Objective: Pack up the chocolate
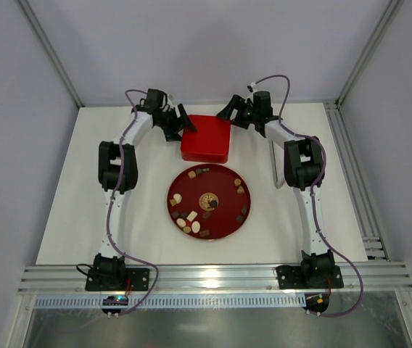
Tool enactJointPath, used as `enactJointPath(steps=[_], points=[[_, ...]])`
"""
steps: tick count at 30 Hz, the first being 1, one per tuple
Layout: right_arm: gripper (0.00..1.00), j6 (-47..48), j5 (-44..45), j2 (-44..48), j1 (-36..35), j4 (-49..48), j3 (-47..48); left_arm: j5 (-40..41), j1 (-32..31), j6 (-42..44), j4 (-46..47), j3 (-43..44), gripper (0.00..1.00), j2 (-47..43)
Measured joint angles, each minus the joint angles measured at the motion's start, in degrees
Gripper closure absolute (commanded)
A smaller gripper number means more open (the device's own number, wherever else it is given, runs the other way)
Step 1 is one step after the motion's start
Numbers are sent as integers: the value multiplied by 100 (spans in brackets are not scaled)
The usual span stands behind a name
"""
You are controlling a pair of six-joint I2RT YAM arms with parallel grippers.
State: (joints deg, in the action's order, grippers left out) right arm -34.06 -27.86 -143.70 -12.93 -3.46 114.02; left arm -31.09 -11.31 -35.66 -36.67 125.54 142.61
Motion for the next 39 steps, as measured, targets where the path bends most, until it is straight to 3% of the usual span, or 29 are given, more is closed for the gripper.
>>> enactJointPath(steps=[5, 13, 39], points=[[19, -24, -142, -37, 0, -61, 96, -4, 0, -39, 2, 22, 23, 17], [20, -31, -286, -37, 7, -114, 92, -2, -4, -203, 4, 256, 23, 170], [43, -11, -431, 203, 66, -417, -518, 348, 0, -892, 90, 658, 22, 424]])
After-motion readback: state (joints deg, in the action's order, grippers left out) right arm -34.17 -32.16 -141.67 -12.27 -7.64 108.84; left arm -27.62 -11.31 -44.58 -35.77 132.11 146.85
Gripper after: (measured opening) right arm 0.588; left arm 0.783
